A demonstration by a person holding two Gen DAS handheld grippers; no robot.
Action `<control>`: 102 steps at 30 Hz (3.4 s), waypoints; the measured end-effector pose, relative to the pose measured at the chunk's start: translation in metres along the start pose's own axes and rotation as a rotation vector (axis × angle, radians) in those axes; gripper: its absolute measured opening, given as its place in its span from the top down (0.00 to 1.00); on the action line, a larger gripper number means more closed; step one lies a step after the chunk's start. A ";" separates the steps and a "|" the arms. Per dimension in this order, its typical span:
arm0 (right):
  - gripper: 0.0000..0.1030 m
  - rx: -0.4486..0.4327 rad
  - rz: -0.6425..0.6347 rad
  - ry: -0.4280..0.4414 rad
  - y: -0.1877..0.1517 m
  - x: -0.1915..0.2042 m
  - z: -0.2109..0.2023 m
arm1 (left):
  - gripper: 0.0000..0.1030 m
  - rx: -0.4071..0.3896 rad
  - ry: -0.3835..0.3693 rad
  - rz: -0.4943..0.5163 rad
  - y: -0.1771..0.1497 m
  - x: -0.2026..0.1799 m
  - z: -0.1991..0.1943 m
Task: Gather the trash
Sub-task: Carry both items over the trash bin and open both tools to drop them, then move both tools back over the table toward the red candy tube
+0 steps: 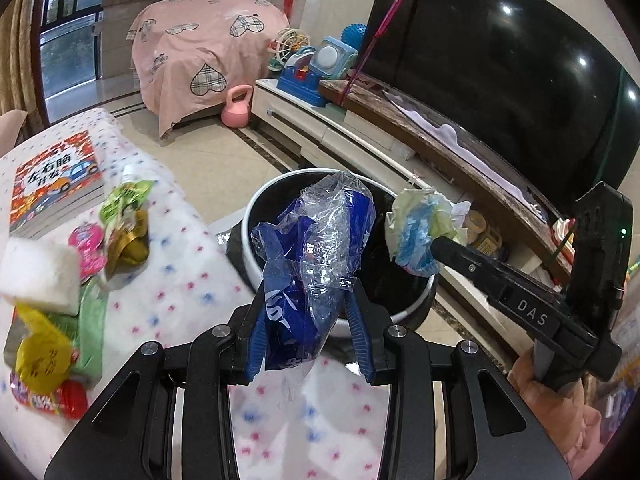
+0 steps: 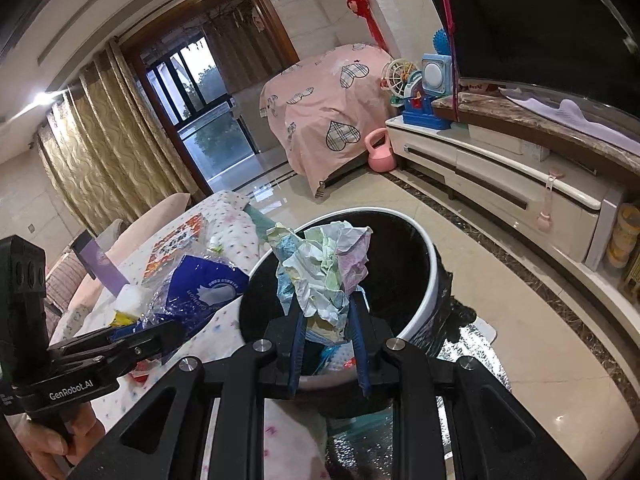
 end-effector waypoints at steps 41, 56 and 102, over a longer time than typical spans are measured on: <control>0.17 0.014 0.068 0.082 -0.020 0.034 0.002 | 0.33 0.020 0.031 -0.157 -0.056 0.064 -0.042; 0.16 0.068 -0.008 0.176 -0.043 0.109 0.012 | 0.33 -0.029 0.111 -0.345 -0.089 0.160 -0.094; 1.00 0.146 -0.186 0.374 -0.022 0.245 0.085 | 0.14 -0.060 0.170 -0.283 -0.044 0.258 -0.087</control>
Point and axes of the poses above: each gripper's, at about its wrist camera, not at the fingertips, and z roughly the way its jaws point, x to its left, y to its top, the point moved 7 cm from there along z, roughly the way its jaws point, and after that the axes turned 13 degrees about -z, right-handed, at the moved point
